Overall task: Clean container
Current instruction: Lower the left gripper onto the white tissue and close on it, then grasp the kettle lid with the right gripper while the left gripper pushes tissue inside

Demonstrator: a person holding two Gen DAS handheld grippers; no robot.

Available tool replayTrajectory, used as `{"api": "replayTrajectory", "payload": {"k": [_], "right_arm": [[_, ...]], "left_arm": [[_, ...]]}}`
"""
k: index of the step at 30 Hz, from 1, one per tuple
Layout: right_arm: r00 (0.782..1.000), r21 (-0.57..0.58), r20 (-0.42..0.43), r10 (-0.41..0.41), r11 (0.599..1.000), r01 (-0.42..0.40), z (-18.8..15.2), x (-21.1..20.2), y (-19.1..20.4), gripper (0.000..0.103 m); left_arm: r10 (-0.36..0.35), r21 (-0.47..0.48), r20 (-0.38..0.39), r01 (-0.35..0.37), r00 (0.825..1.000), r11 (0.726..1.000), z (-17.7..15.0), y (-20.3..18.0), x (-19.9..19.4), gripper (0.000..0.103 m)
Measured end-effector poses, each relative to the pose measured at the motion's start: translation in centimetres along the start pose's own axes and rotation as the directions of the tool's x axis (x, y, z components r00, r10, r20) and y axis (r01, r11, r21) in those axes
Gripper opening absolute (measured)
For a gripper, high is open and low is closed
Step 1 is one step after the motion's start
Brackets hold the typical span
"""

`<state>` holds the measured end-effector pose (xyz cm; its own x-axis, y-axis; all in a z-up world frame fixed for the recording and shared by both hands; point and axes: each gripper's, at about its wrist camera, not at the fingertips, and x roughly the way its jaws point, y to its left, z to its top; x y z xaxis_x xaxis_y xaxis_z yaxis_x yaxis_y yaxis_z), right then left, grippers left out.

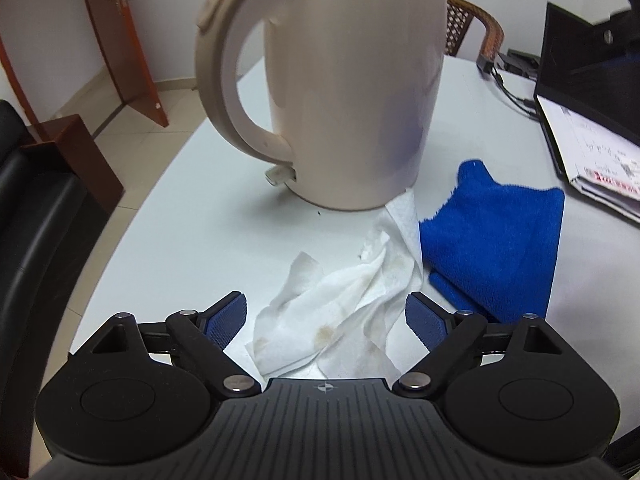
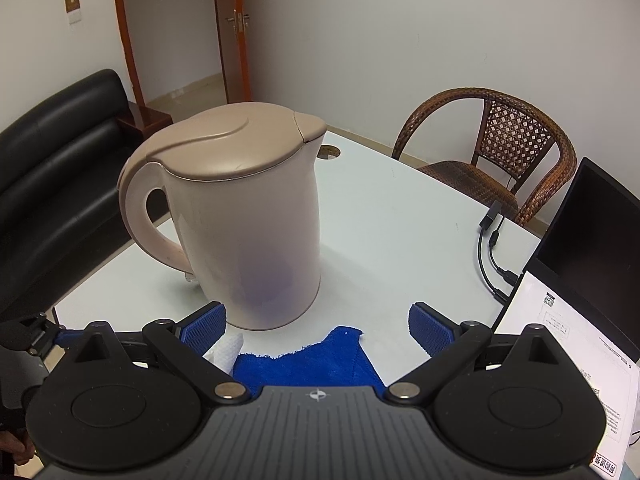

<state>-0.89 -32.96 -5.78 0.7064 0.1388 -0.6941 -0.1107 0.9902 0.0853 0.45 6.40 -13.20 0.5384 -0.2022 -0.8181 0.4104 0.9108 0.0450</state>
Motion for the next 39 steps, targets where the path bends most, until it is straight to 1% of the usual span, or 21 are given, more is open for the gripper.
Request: {"api": "replayTrajectory", "payload": {"k": [2,6,8,11,14,16,18,19,20,23,24,26,28,30,32,33,35,39], "right_arm": [[1.0,-0.001,-0.005,-0.001,1.0,0.001,0.0,0.2,-0.1,0.1],[1.0,-0.006,-0.014,0.0,1.0,0.0,0.2,0.7,-0.3,0.1],[1.0,-0.011,-0.018,0.001,1.0,-0.001,0.3,0.9,-0.3,0.1],[1.0,-0.023,-0.016,0.004,1.0,-0.005,0.6,1.2,-0.4,0.1],[1.0,-0.042,-0.006,0.019,0.999,-0.019,1.4,1.4,-0.5,0.097],[0.999,-0.054,0.006,0.039,0.998,-0.039,2.3,1.4,-0.8,0.096],[0.997,-0.065,0.026,0.066,0.996,-0.064,3.6,1.4,-1.2,0.094],[0.996,-0.072,0.035,0.081,0.994,-0.078,4.3,1.4,-1.4,0.093],[0.994,-0.08,0.044,0.096,0.993,-0.092,5.0,1.4,-1.7,0.091],[0.984,-0.127,0.046,0.174,0.978,-0.167,7.1,1.8,-2.4,0.089],[0.978,-0.146,0.044,0.203,0.97,-0.195,7.8,2.0,-2.7,0.089],[0.965,-0.185,0.033,0.259,0.951,-0.249,9.2,2.4,-3.2,0.087],[0.953,-0.24,-0.002,0.304,0.925,-0.296,10.4,3.2,-3.6,0.08],[0.94,-0.281,-0.049,0.338,0.898,-0.338,11.8,4.2,-4.0,0.07],[0.927,-0.317,-0.084,0.366,0.872,-0.373,13.2,5.0,-4.2,0.067],[0.92,-0.327,-0.098,0.378,0.861,-0.389,13.8,5.4,-4.3,0.067],[0.909,-0.31,-0.119,0.4,0.854,-0.417,14.9,6.3,-4.7,0.067],[0.883,-0.263,-0.15,0.446,0.843,-0.47,16.5,8.1,-5.6,0.067]], "left_arm": [[-0.007,0.012,-0.006,0.007,1.0,1.0,-0.2,-0.1,0.6,0.086],[-0.009,0.075,-0.02,0.011,1.0,0.997,-0.6,-0.5,2.4,0.083],[-0.014,0.108,-0.039,0.018,0.999,0.994,-0.8,-0.7,3.5,0.073],[-0.032,0.109,-0.065,0.039,0.997,0.993,-1.0,-0.6,4.9,0.062],[-0.054,0.096,-0.074,0.061,0.996,0.994,-1.3,-0.3,5.6,0.062],[-0.067,0.086,-0.06,0.072,0.996,0.994,-1.4,-0.1,5.8,0.061],[-0.077,0.085,-0.041,0.08,0.996,0.993,-1.4,-0.1,5.7,0.05],[-0.081,0.086,-0.032,0.084,0.996,0.993,-1.3,-0.1,5.7,0.033],[-0.082,0.085,-0.028,0.084,0.996,0.993,-1.2,-0.1,5.8,0.02],[-0.1,0.037,-0.02,0.1,0.995,0.994,-0.9,0.6,6.0,0.011],[-0.105,0.016,-0.015,0.105,0.994,0.994,-0.8,0.9,5.9,0.01],[-0.093,-0.006,0.016,0.093,0.996,0.996,-0.6,1.4,5.3,0.01],[-0.076,-0.018,0.049,0.077,0.996,0.997,-0.2,1.7,4.6,0.01],[-0.071,-0.043,0.074,0.074,0.995,0.996,0.3,2.1,3.9,0.01],[-0.066,-0.073,0.103,0.073,0.993,0.995,0.9,2.4,3.1,0.01],[-0.061,-0.092,0.125,0.073,0.99,0.993,1.3,2.5,2.5,0.01],[-0.051,-0.13,0.162,0.073,0.985,0.989,2.1,2.9,1.5,0.01],[-0.017,-0.245,0.225,0.073,0.974,0.967,3.9,3.6,-0.2,0.01]]}}
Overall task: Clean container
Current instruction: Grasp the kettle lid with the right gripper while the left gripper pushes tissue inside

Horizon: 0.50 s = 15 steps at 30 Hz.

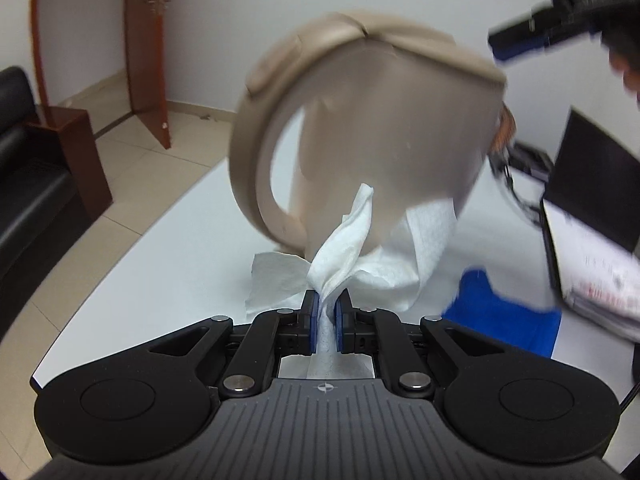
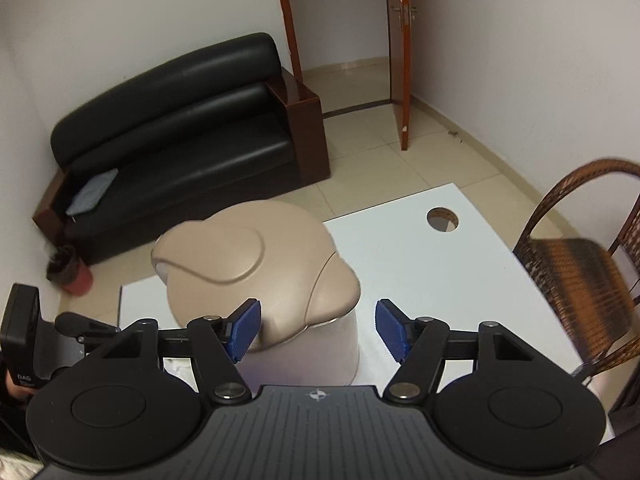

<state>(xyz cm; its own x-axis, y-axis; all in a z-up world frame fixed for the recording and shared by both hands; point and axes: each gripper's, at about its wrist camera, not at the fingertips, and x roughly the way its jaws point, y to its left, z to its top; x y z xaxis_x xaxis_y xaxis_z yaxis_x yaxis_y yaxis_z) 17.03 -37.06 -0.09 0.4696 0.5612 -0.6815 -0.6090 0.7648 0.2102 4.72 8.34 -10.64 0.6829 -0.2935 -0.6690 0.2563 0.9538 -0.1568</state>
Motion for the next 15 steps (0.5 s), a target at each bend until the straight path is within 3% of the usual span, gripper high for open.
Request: {"api": "replayTrajectory", "payload": {"k": [4,10,15], "right_arm": [[0.996,0.066,0.0,0.086,0.994,-0.086,0.2,1.4,-2.1,0.067],[0.973,0.18,0.035,0.227,0.956,-0.23,0.0,2.8,-4.6,0.063],[0.977,0.182,0.038,0.209,0.96,-0.212,-0.3,2.3,-4.0,0.063]], "left_arm": [[0.02,-0.09,0.041,-0.016,0.999,0.996,1.8,0.0,-0.3,0.01],[0.061,-0.164,0.064,-0.05,0.996,0.985,2.7,0.2,0.4,0.01],[0.074,-0.183,0.1,-0.055,0.992,0.982,3.3,0.3,0.7,0.009]]}}
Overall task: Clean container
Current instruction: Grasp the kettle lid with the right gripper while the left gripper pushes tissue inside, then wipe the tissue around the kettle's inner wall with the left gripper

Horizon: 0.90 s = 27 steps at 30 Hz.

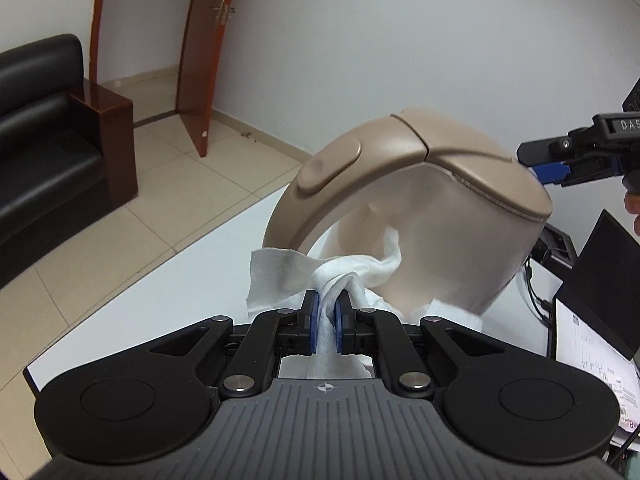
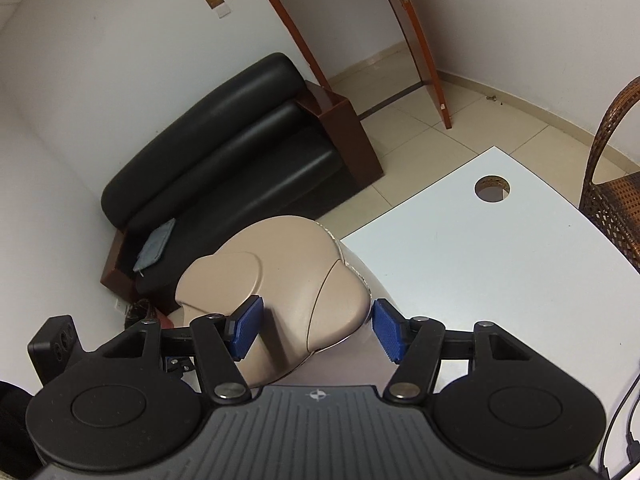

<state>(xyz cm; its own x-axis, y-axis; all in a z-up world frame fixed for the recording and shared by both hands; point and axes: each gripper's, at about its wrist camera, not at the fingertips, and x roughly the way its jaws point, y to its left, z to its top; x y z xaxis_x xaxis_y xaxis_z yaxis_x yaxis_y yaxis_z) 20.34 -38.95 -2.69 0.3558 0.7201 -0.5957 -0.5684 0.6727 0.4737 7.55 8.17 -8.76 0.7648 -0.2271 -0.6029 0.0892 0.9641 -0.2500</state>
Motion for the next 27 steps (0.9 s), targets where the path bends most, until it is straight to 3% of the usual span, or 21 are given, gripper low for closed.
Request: {"api": "replayTrajectory", "payload": {"k": [4,8,11,14,18,21,27], "right_arm": [[0.999,-0.008,0.002,-0.042,0.999,0.042,-0.3,-0.4,1.0,0.063],[0.993,-0.087,0.019,-0.117,0.989,0.118,-0.5,-0.5,2.7,0.063],[0.977,-0.181,0.057,-0.205,0.96,0.212,-0.3,-0.9,4.5,0.051],[0.967,-0.227,0.082,-0.241,0.94,0.254,0.0,-0.9,5.7,0.038],[0.97,-0.27,0.068,-0.232,0.932,0.242,0.0,-0.2,6.8,0.027],[0.974,-0.289,0.047,-0.223,0.93,0.227,0.0,0.4,7.2,0.024],[0.971,-0.265,0.019,-0.238,0.935,0.234,0.6,0.5,6.9,0.022]], "left_arm": [[0.006,-0.053,-0.009,-0.006,1.0,0.999,0.5,-0.1,1.3,0.009],[0.037,-0.106,0.049,-0.031,0.998,0.994,0.6,-0.4,2.0,0.009],[0.051,-0.17,0.083,-0.036,0.995,0.985,0.6,-0.5,2.8,0.009],[0.072,-0.224,0.076,-0.053,0.995,0.973,0.6,-0.3,3.8,0.009],[0.12,-0.208,0.051,-0.107,0.991,0.972,0.5,-0.9,5.4,0.007],[0.142,-0.175,0.047,-0.132,0.989,0.976,0.3,-1.3,6.2,0.005],[0.104,-0.106,0.04,-0.099,0.994,0.989,0.5,-1.1,7.2,0.004]]}}
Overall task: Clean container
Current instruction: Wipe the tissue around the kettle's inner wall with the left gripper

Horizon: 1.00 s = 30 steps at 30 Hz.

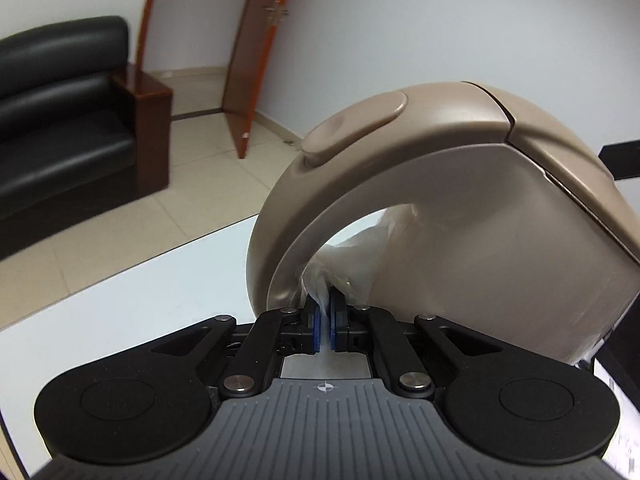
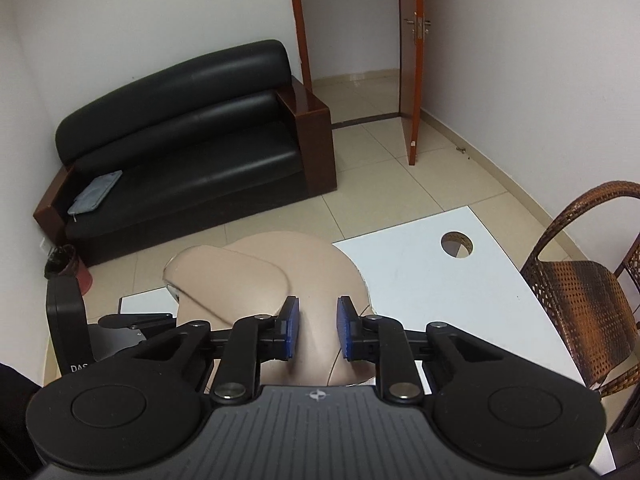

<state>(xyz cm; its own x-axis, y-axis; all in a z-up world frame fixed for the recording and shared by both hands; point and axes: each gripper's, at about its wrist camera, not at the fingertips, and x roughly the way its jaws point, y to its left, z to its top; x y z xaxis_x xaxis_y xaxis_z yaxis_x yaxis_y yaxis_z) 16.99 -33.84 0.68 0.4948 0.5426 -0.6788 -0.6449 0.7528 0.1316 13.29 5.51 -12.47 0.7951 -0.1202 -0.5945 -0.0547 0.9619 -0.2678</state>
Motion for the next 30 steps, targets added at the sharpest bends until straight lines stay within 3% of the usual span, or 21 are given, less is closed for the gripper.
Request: {"api": "replayTrajectory", "payload": {"k": [9,15,18,23,27,30], "right_arm": [[0.999,-0.022,-0.047,0.004,1.0,-0.005,0.7,0.2,0.1,0.022],[0.999,-0.016,-0.036,0.004,1.0,-0.005,0.5,0.1,0.1,0.022],[0.999,-0.017,-0.034,0.004,1.0,-0.005,0.5,0.1,0.0,0.022],[0.999,-0.019,-0.034,0.004,1.0,-0.004,0.4,0.1,0.0,0.022],[0.999,-0.021,-0.036,0.002,1.0,-0.003,0.5,0.2,0.0,0.023],[0.999,-0.024,-0.04,0.002,1.0,-0.003,0.6,0.1,0.0,0.023]], "left_arm": [[0.02,0.105,-0.025,-0.017,0.999,0.994,-0.7,-0.8,-0.4,0.004],[0.032,0.066,-0.094,-0.026,0.995,0.997,-2.2,-0.2,0.1,0.005],[0.033,0.025,-0.085,-0.031,0.996,0.999,-1.9,0.0,-0.2,0.005],[0.015,-0.012,0.008,-0.015,1.0,1.0,0.1,-0.1,-1.5,0.005],[-0.018,-0.047,-0.013,0.017,1.0,0.999,0.9,0.7,-0.2,0.002],[-0.014,-0.016,-0.03,0.013,0.999,1.0,0.3,0.5,0.0,0.002]]}}
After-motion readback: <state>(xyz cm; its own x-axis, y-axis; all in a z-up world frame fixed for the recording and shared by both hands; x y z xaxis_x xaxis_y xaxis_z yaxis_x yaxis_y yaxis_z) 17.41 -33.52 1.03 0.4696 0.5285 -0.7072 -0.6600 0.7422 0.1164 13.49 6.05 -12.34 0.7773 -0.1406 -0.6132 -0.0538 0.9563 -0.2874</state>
